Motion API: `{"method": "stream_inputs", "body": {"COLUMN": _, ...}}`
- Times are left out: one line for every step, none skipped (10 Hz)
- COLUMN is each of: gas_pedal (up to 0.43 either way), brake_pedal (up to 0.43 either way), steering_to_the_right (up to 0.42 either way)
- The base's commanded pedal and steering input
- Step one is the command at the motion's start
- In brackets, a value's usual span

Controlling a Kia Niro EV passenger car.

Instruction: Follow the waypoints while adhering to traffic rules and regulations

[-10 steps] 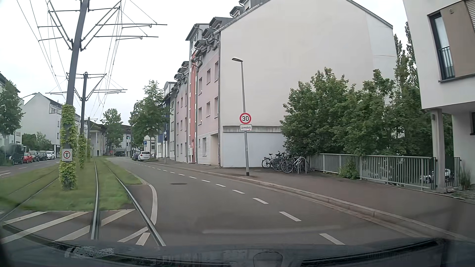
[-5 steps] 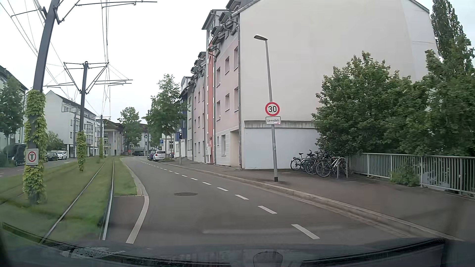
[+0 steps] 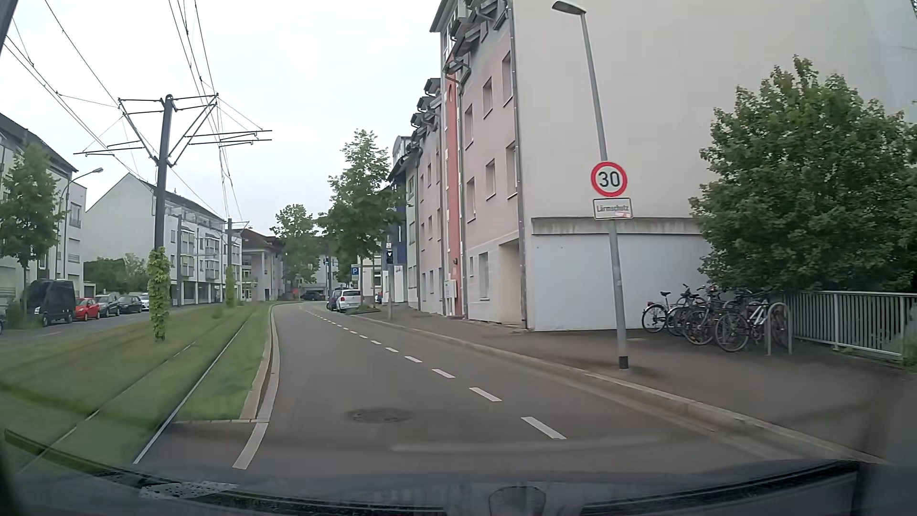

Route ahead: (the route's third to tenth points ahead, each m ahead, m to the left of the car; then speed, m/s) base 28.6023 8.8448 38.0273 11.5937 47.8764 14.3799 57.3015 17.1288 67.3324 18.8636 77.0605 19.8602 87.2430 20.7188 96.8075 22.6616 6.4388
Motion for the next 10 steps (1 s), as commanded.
{"method": "stream_inputs", "body": {"gas_pedal": 0.098, "brake_pedal": 0.000, "steering_to_the_right": -0.134}}
{"method": "stream_inputs", "body": {"gas_pedal": 0.098, "brake_pedal": 0.000, "steering_to_the_right": -0.136}}
{"method": "stream_inputs", "body": {"gas_pedal": 0.110, "brake_pedal": 0.000, "steering_to_the_right": -0.136}}
{"method": "stream_inputs", "body": {"gas_pedal": 0.110, "brake_pedal": 0.000, "steering_to_the_right": -0.136}}
{"method": "stream_inputs", "body": {"gas_pedal": 0.110, "brake_pedal": 0.000, "steering_to_the_right": -0.135}}
{"method": "stream_inputs", "body": {"gas_pedal": 0.110, "brake_pedal": 0.000, "steering_to_the_right": -0.134}}
{"method": "stream_inputs", "body": {"gas_pedal": 0.110, "brake_pedal": 0.000, "steering_to_the_right": -0.133}}
{"method": "stream_inputs", "body": {"gas_pedal": 0.110, "brake_pedal": 0.000, "steering_to_the_right": -0.132}}
{"method": "stream_inputs", "body": {"gas_pedal": 0.110, "brake_pedal": 0.000, "steering_to_the_right": -0.130}}
{"method": "stream_inputs", "body": {"gas_pedal": 0.110, "brake_pedal": 0.000, "steering_to_the_right": -0.128}}
